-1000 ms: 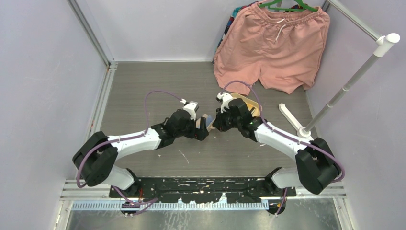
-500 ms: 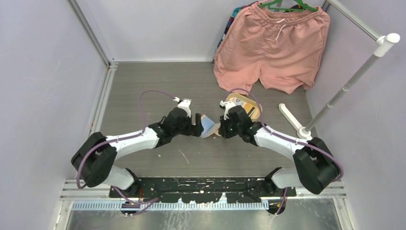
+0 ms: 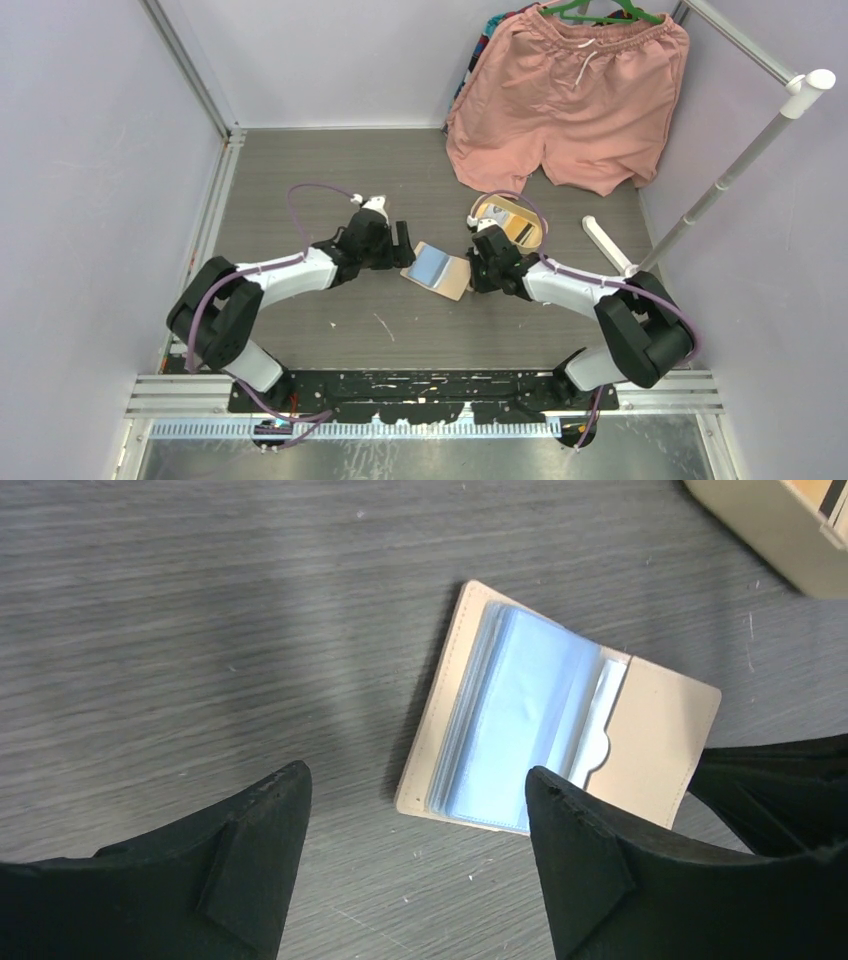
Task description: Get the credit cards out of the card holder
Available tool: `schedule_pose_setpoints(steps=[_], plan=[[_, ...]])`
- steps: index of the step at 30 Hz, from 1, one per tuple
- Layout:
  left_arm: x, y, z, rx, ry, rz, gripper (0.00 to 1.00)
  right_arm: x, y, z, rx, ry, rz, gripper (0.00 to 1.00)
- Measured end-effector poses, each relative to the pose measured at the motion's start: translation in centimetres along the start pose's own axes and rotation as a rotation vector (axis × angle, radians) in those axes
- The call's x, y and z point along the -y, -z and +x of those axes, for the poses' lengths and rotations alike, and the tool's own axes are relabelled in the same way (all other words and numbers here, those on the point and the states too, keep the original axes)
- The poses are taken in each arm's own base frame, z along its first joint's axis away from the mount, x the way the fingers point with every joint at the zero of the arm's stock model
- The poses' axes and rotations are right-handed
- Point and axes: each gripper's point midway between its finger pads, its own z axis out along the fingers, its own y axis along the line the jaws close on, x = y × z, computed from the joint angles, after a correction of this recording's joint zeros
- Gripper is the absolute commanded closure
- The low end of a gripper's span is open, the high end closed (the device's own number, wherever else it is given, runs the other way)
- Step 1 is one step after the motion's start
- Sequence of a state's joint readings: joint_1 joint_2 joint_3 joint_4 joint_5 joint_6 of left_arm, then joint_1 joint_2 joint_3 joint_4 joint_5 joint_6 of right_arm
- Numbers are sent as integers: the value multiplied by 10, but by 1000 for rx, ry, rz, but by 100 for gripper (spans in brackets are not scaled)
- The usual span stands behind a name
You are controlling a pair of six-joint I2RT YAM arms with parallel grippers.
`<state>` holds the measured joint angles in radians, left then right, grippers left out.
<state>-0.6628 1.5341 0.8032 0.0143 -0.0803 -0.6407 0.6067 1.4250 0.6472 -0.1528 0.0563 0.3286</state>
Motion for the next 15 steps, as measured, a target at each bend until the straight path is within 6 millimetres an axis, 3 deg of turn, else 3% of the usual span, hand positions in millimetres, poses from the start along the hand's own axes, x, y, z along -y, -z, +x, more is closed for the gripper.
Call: schedule_pose_setpoints(steps=[3,10,15], plan=[[3,-9,11,-50,47,23,36,1,-2,2,-8,-3,8,99],[12,-21,25,-145,185,113,39,2,-2,2,-11,-11,10,99],[15,-25,25,-166,243,152,39,1,-3,2,-12,-12,9,99]])
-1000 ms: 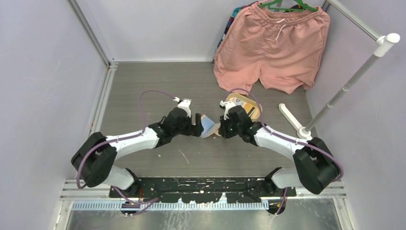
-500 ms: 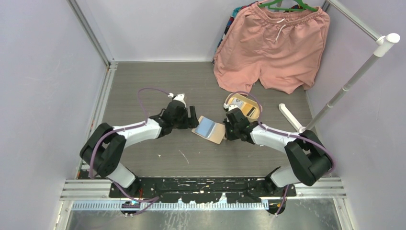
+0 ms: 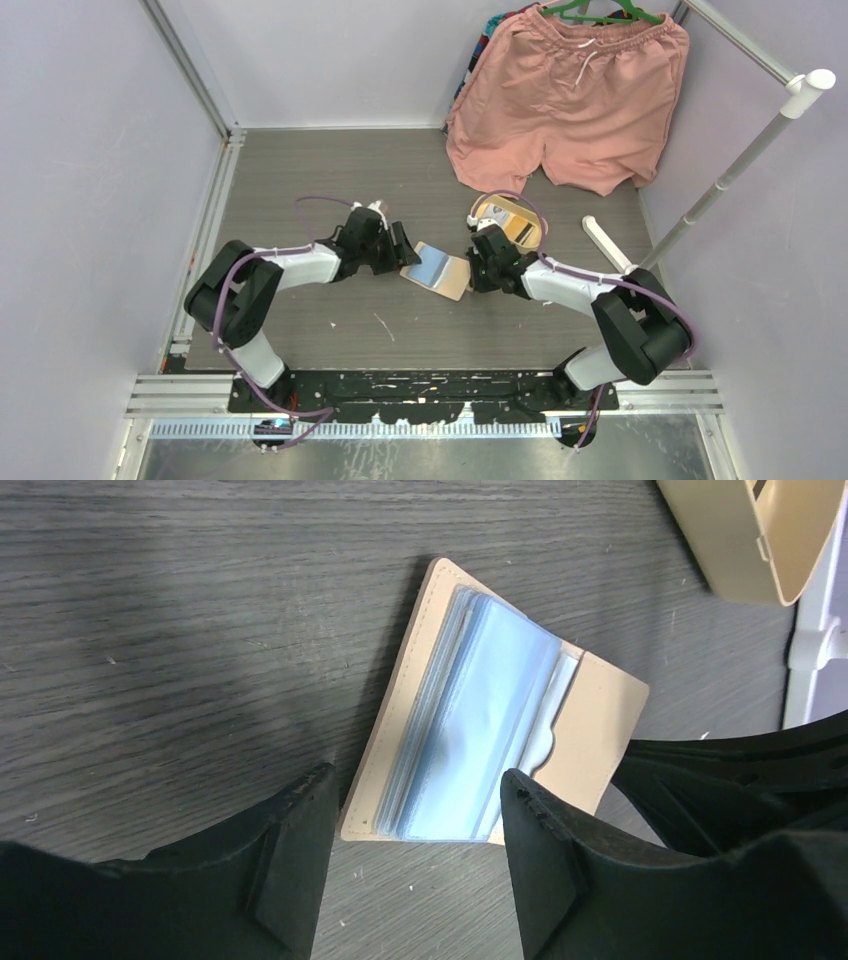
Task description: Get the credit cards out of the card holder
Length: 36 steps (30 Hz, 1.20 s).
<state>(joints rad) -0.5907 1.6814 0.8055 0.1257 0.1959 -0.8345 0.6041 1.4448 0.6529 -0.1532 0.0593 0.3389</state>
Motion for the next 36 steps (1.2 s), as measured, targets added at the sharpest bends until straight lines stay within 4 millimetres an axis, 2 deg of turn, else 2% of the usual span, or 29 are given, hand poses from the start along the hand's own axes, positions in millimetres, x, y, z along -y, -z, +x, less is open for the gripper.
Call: schedule_pose_setpoints(steps=[8,24,26,31,36], plan=[[2,-3,-2,16,104,105,44,0,-1,-1,-1,-3,-2,99],[0,-9,0,63,242,258,66,3,-1,-2,0,-10,7,99],[1,-10,1,55,255,273,73,3,-1,-2,0,-10,7,99],[1,-11,10,32,284,298,98,3,-1,-3,0,-10,8,99],[8,-5,13,23,302,357,100,3,-2,-3,-4,-9,9,99]])
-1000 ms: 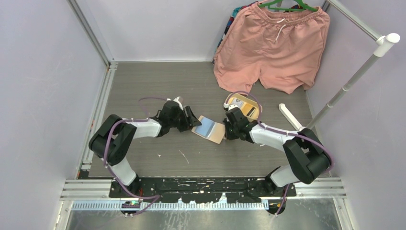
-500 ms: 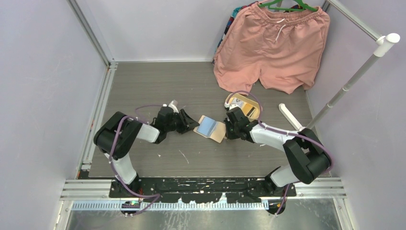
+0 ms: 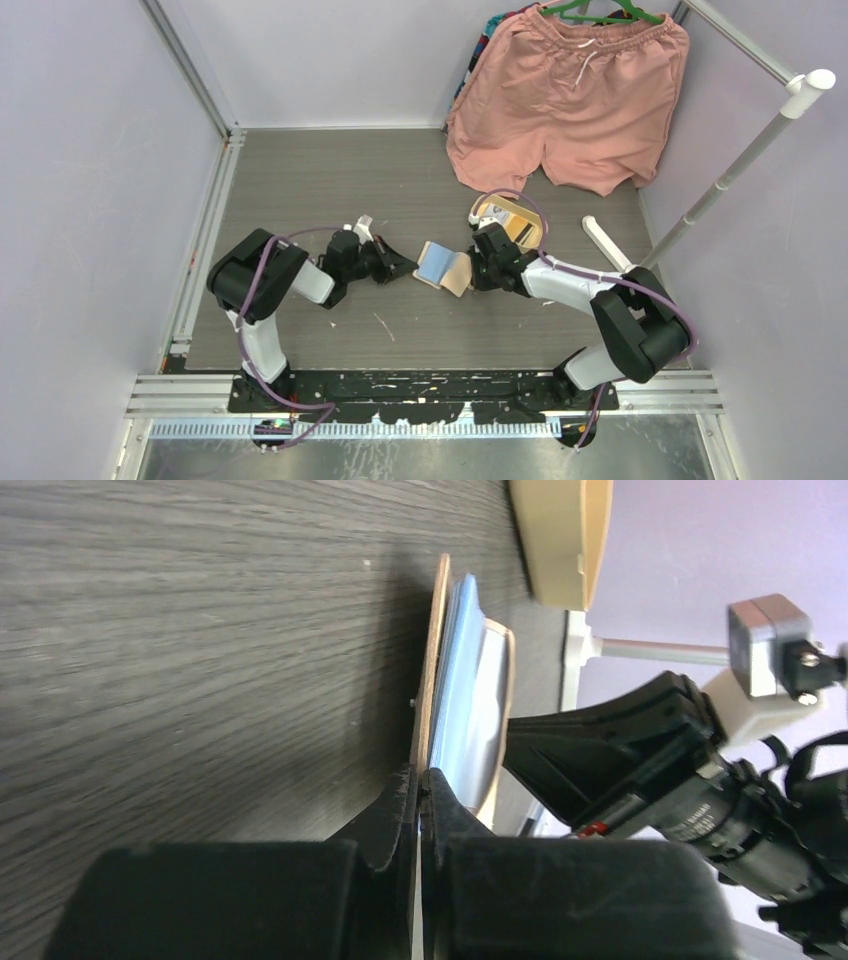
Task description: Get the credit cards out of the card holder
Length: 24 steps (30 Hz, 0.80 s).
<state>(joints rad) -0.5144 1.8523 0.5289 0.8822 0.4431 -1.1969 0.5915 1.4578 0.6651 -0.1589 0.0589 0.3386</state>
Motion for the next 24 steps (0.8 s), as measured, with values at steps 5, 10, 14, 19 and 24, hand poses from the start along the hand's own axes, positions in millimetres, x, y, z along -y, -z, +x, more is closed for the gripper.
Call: schedule_pose_setpoints(steps=[5,10,14,19,24], plan=[[14,-1,0,-1,11,83,100,0,0,0,-2,0,1,99],[23,0,1,-4,19,131,100,0,0,0,-3,-2,4,60],[21,3,2,4,10,115,100,6,2,-4,7,-4,40,40],[25,15,1,27,-46,75,100,14,17,-14,56,-7,87,32],[33,27,0,52,-119,27,100,12,60,-58,242,-32,77,32]])
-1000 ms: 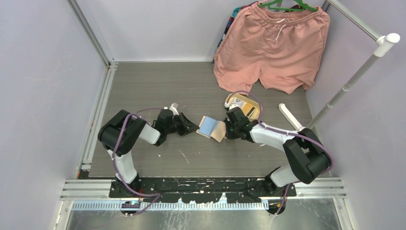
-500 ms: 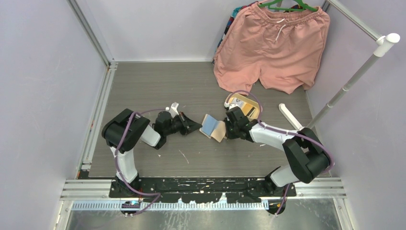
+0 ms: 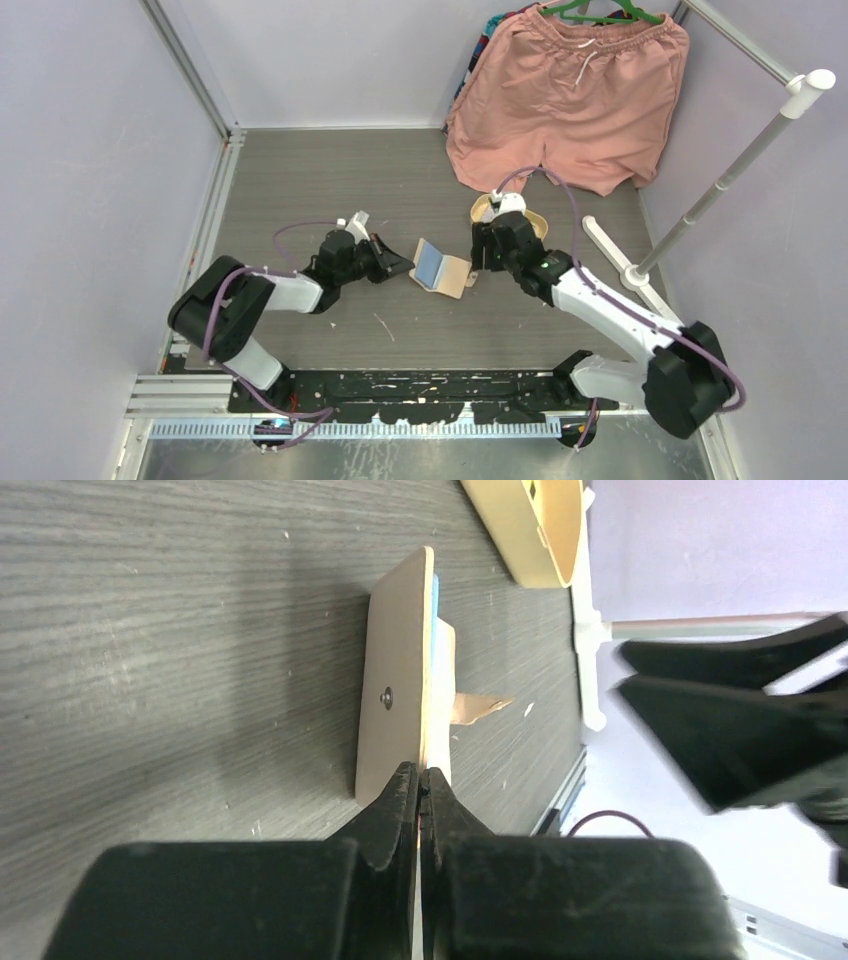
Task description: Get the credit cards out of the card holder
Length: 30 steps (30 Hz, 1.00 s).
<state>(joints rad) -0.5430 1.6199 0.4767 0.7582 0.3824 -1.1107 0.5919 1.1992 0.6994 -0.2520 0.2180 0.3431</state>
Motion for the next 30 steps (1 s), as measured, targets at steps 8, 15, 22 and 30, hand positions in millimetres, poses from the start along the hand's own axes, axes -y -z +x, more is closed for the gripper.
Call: schedule_pose_setpoints(steps=[8,15,22,30], plan=[[-12,8,13,-20,-80,-116,100,-36,31,-80,177,-41,-128,34],[-23,9,19,-32,-95,-168,100,-78,-14,-43,30,12,-176,35],[-30,11,20,-36,-97,-199,100,-103,-43,-15,-48,45,-179,30],[-32,15,21,-41,-111,-216,100,-110,-52,-26,-10,56,-153,27]])
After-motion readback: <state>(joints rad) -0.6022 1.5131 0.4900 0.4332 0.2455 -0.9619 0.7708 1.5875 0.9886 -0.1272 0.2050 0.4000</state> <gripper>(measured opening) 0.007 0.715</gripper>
